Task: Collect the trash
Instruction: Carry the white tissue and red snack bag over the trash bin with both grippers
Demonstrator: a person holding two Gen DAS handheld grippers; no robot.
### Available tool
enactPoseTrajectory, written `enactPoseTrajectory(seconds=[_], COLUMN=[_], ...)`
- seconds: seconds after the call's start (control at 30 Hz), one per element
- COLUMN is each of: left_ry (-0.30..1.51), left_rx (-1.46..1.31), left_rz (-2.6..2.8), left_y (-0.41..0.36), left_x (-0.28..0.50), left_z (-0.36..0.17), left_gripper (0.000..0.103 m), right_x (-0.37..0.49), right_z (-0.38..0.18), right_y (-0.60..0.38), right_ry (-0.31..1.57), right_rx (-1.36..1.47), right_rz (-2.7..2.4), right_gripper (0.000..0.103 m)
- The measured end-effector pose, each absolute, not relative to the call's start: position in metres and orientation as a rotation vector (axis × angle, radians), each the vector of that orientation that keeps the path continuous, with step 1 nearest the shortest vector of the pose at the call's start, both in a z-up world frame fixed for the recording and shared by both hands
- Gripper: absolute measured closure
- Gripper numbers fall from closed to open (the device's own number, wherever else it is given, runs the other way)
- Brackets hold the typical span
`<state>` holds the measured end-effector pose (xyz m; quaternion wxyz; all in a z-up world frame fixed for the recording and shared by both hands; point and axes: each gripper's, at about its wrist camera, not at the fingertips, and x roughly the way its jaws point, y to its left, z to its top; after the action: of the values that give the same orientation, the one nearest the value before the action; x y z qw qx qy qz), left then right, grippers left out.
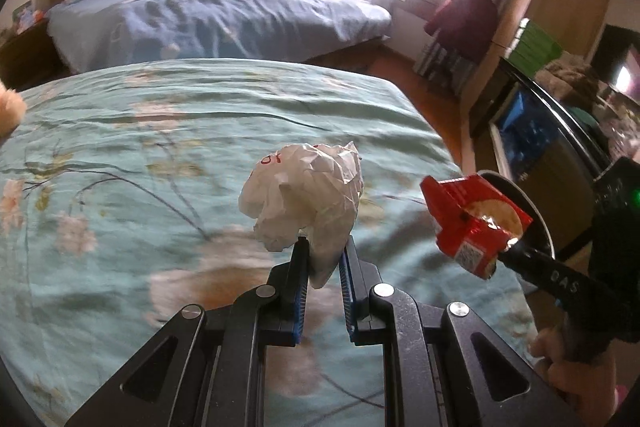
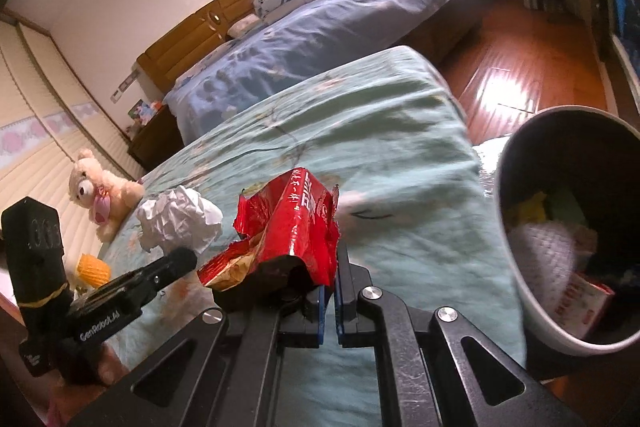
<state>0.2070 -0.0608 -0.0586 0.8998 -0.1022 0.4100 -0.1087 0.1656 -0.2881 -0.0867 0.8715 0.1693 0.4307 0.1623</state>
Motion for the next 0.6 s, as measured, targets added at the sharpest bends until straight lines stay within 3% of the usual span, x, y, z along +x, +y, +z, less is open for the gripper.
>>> enactPoseTrajectory(seconds=[0.6], left_ry=[0.853], left_rx=[-0.119], left_rz=[-0.348], left_y=[-0.13], left_x=[0.199], left_z=[-0.05], left_gripper=[0.09], right_x=[0.135], right_z=[-0.076], right_y=[-0.355], right_ry=[0.855], right_rx=[0.384], right_rz=[0.233], right_gripper=[0.1])
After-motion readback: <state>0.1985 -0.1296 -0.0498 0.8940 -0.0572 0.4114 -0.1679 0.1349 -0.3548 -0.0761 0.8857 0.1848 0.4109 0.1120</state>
